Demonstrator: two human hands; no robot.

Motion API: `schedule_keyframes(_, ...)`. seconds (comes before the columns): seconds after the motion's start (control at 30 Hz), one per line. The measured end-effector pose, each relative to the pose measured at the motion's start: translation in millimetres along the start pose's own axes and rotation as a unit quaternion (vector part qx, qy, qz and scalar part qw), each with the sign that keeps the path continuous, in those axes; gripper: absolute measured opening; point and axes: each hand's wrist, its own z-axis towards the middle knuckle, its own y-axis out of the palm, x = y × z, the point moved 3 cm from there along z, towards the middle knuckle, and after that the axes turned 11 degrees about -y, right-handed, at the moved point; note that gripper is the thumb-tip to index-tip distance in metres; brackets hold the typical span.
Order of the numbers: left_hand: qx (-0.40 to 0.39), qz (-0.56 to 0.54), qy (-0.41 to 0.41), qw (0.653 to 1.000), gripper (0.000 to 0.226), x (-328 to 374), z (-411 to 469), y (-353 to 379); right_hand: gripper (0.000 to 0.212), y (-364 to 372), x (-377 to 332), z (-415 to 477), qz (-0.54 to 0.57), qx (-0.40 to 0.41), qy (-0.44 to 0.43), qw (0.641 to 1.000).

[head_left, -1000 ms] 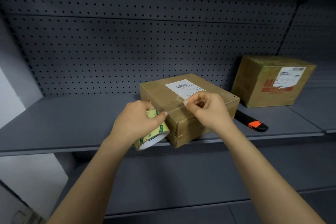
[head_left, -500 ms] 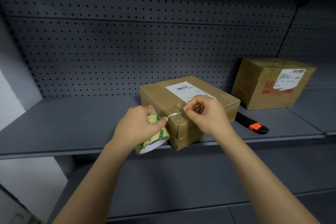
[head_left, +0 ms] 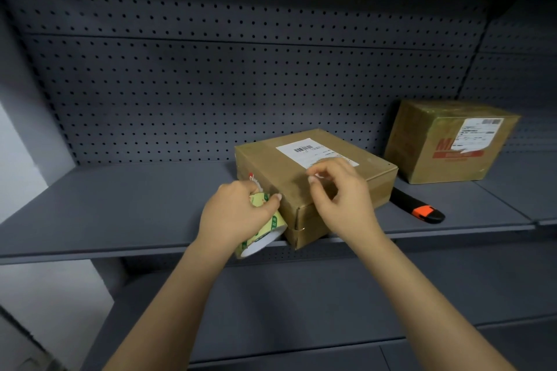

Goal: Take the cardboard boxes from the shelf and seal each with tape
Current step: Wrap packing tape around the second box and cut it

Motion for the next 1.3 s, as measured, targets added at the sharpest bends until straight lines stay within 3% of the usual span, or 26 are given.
schedule_keyframes(0.07, 0.011, 0.0, 0.007, 1.0, 0.048, 0, 0, 0, 0.023, 8, -6, -4, -0.001, -0.088, -0.047, 0.995)
schedule_keyframes(0.17, 0.029, -0.026, 0.005, 0.999, 0.055, -4, 0, -1, 0.043, 18, -7, -10, -0.017, -0.205, -0.051, 0.977)
schedule_keyframes(0.33, -0.02, -0.136, -0.022, 0.99, 0.047, -26, 1, 2, 0.051, 17, -3, -13, -0.048, -0.246, -0.062, 0.966)
schedule_keyframes(0.5, -0.02, -0.128, -0.002, 0.992, 0.048, -22, 1, 0, 0.049, 18, 0, -13, -0.037, -0.236, -0.057, 0.969)
schedule_keyframes(0.77, -0.038, -0.022, -0.058, 0.997, 0.054, -17, -2, -4, 0.041, 13, 1, -12, -0.016, -0.23, -0.053, 0.972)
schedule_keyframes(0.97, 0.013, -0.002, -0.027, 1.0, 0.052, -15, -8, -10, 0.033, 25, -10, -2, 0.018, -0.123, 0.089, 0.988)
schedule_keyframes(1.07, 0.039, -0.055, -0.034, 0.997, 0.05, -22, -10, -11, 0.029, 28, -14, -3, -0.002, -0.098, 0.078, 0.992)
schedule_keyframes(1.17, -0.019, -0.168, -0.055, 0.984, 0.037, -34, -13, -6, 0.027, 20, -10, -8, 0.034, -0.1, 0.074, 0.992)
schedule_keyframes(1.3, -0.088, -0.237, -0.01, 0.967, 0.037, -31, -37, 9, 0.026, 6, 0, -9, 0.074, -0.129, 0.073, 0.986)
